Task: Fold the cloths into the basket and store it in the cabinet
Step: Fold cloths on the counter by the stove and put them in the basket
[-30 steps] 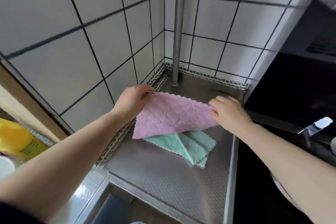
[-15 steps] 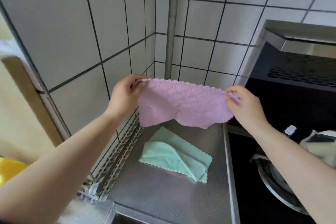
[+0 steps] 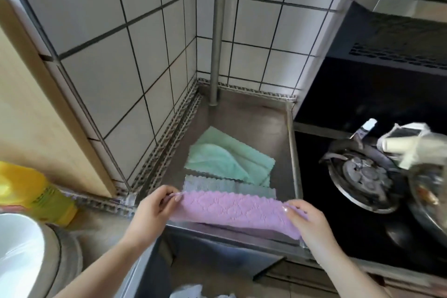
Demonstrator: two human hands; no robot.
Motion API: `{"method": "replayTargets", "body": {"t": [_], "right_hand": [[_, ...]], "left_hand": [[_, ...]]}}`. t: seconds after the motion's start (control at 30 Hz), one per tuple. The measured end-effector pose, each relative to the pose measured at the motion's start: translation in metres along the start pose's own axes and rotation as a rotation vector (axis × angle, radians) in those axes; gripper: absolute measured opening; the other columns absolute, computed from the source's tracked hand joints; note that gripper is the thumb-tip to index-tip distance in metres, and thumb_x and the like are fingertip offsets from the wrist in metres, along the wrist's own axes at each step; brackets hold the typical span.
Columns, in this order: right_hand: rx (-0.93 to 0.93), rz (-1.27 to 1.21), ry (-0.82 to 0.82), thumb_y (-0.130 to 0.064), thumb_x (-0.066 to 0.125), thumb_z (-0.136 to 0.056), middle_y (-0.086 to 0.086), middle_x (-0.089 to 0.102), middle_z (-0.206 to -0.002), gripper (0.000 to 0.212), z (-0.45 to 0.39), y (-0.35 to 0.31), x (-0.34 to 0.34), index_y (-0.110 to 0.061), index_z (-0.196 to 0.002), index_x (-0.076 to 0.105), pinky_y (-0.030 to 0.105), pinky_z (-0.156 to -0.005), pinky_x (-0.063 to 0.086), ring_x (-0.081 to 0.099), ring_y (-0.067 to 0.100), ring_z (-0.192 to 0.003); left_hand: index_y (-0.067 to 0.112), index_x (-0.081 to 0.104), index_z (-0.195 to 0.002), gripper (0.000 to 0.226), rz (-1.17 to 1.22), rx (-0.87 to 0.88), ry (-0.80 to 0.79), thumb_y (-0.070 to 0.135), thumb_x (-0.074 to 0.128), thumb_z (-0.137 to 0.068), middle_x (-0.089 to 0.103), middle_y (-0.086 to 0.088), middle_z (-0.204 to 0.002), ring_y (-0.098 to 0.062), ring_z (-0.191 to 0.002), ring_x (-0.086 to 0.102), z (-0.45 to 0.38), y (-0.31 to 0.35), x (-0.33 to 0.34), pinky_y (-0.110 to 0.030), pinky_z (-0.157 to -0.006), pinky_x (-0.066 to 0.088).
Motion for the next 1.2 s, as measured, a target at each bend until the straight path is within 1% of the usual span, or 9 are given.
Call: {"method": "replayTargets", "body": {"t": [0.13, 0.27, 0.37, 0.53, 0.6, 0.77, 0.93, 1.1, 1.2], "right_hand": [[0.122, 0.031, -0.009, -0.015, 0.062, -0.088, -0.003, 0.069, -0.089, 0.008, 0.016, 0.045, 0.009, -0.017, -0.083, 0.067, 0.024, -0.070, 0.043, 0.061, 0.012, -0.086], [0.214, 0.060, -0.054, -0.017, 0.060, -0.089, -0.003, 0.069, -0.098, 0.012, 0.009, 0.066, 0.014, -0.016, -0.098, 0.068, 0.026, -0.078, 0.046, 0.062, 0.012, -0.094], [0.226, 0.060, -0.059, -0.017, 0.059, -0.090, -0.007, 0.068, -0.104, 0.018, -0.007, 0.065, 0.013, -0.019, -0.107, 0.065, 0.029, -0.082, 0.049, 0.061, 0.010, -0.098], [0.187, 0.055, -0.016, -0.011, 0.058, -0.090, -0.012, 0.061, -0.093, 0.017, -0.037, 0.051, 0.013, -0.018, -0.105, 0.061, 0.019, -0.070, 0.043, 0.056, 0.003, -0.087], [0.190, 0.107, -0.013, -0.012, 0.058, -0.090, -0.011, 0.059, -0.092, 0.015, -0.050, 0.053, 0.014, -0.018, -0.103, 0.061, 0.023, -0.071, 0.042, 0.055, 0.008, -0.088], [0.176, 0.220, -0.009, -0.014, 0.058, -0.089, 0.003, 0.056, -0.082, 0.003, -0.078, 0.056, 0.015, -0.014, -0.092, 0.057, 0.027, -0.058, 0.034, 0.050, 0.019, -0.075], [0.177, 0.274, -0.033, -0.014, 0.060, -0.087, 0.000, 0.055, -0.075, 0.005, -0.101, 0.066, 0.020, -0.010, -0.090, 0.059, 0.028, -0.057, 0.033, 0.048, 0.018, -0.069], [0.199, 0.315, -0.051, -0.015, 0.060, -0.088, 0.000, 0.054, -0.077, 0.005, -0.112, 0.077, 0.024, -0.013, -0.090, 0.056, 0.028, -0.059, 0.033, 0.047, 0.017, -0.070], [0.203, 0.336, -0.046, -0.015, 0.060, -0.088, 0.000, 0.054, -0.077, 0.005, -0.119, 0.080, 0.025, -0.013, -0.090, 0.056, 0.027, -0.060, 0.033, 0.048, 0.018, -0.070]], "left_hand": [[0.019, 0.062, -0.082, 0.008, -0.013, -0.134, -0.077, 0.021, 0.061, -0.090, 0.066, 0.012, -0.077, 0.005, -0.079, 0.057, 0.028, -0.036, 0.022, -0.009, -0.065, 0.042], [0.021, 0.063, -0.086, 0.008, -0.072, -0.196, -0.087, 0.029, 0.060, -0.089, 0.066, 0.014, -0.085, -0.001, -0.082, 0.060, 0.027, -0.050, 0.032, -0.021, -0.070, 0.048], [0.016, 0.062, -0.088, 0.011, -0.070, -0.227, -0.036, 0.027, 0.061, -0.089, 0.063, 0.016, -0.085, 0.002, -0.080, 0.056, 0.010, -0.048, 0.035, -0.014, -0.065, 0.043], [0.008, 0.061, -0.086, 0.016, -0.069, -0.281, 0.051, 0.024, 0.064, -0.088, 0.060, 0.006, -0.078, -0.006, -0.071, 0.052, -0.026, -0.044, 0.039, -0.022, -0.062, 0.037], [0.010, 0.060, -0.086, 0.016, -0.087, -0.306, 0.047, 0.025, 0.063, -0.089, 0.059, 0.007, -0.076, -0.006, -0.068, 0.051, -0.037, -0.047, 0.044, -0.022, -0.059, 0.037], [0.012, 0.049, -0.069, 0.029, -0.153, -0.358, 0.044, 0.028, 0.062, -0.089, 0.051, 0.002, -0.064, -0.015, -0.059, 0.044, -0.057, -0.055, 0.051, -0.022, -0.049, 0.031], [0.018, 0.042, -0.063, 0.035, -0.216, -0.407, 0.018, 0.030, 0.060, -0.091, 0.046, 0.004, -0.061, -0.014, -0.057, 0.042, -0.073, -0.063, 0.057, -0.026, -0.049, 0.028], [0.013, 0.051, -0.069, 0.028, -0.280, -0.401, -0.013, 0.027, 0.058, -0.092, 0.053, -0.002, -0.066, -0.024, -0.068, 0.049, -0.086, -0.066, 0.065, -0.030, -0.059, 0.034], [0.012, 0.053, -0.070, 0.027, -0.297, -0.407, -0.025, 0.027, 0.057, -0.093, 0.053, -0.001, -0.066, -0.024, -0.068, 0.050, -0.093, -0.071, 0.067, -0.031, -0.054, 0.034]]}}
Point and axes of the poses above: each hand's wrist, its own z-axis away from the middle knuckle, its own x-axis out of the palm, y = z × x, the point moved 7 cm from there along -z, towards the middle knuckle
